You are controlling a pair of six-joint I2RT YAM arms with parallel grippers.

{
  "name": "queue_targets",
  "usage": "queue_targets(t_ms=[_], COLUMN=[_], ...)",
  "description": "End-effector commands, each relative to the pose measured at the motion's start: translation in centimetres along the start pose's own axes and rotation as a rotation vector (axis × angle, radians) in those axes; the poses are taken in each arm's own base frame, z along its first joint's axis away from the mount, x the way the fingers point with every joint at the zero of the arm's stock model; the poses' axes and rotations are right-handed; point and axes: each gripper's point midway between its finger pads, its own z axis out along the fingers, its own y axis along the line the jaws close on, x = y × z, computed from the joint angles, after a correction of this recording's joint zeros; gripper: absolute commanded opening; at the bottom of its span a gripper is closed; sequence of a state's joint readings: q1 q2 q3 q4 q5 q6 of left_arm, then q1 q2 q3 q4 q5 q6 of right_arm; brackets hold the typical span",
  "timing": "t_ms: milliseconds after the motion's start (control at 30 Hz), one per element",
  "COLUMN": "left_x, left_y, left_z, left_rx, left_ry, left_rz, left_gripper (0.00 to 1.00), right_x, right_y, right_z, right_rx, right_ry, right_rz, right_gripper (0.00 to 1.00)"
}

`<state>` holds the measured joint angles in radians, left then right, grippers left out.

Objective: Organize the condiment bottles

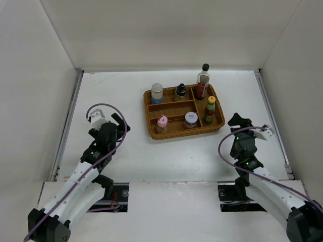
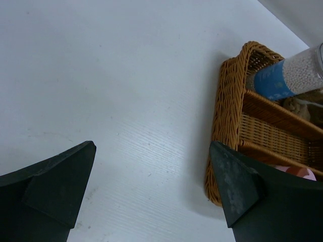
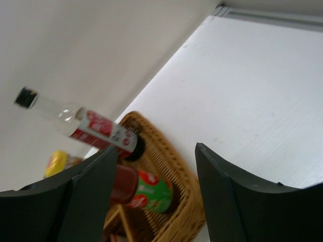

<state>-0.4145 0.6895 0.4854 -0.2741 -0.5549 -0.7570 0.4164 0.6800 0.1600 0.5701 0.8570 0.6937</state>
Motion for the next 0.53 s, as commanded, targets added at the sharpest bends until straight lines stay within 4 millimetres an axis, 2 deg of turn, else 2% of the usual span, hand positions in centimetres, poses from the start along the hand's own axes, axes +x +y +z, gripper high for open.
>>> queue_targets(t_ms=[0,267,333,500], left_x=[0.0,1.0,1.2,0.4], left_y=[-0.8,-1.2,-1.5,-2.2], left_z=[-0.2,0.1,0.2,0.1], left_rx=[0.037,0.056,0.064,0.067], left_ry=[0.021,0.046,0.052,0.044], left_rz=[-0.050,-0.047,-0.046,-0.044], left_gripper=[1.00,1.00,1.00,1.00], right_x=[-2.0,-1.6,-1.5,-1.8], right_y=[-0.6,-1.3,-0.9,-0.3], right_z=[0.7,0.5,0.5,0.3], right_rx=[0.040,0.038,0.022,-0.005], right_ry=[-0.073,-0.068,-0.052,-0.051], right_rz=[0.064,0.086,0.086,0.097], right_gripper=[0.71,0.73,0.73,0.73])
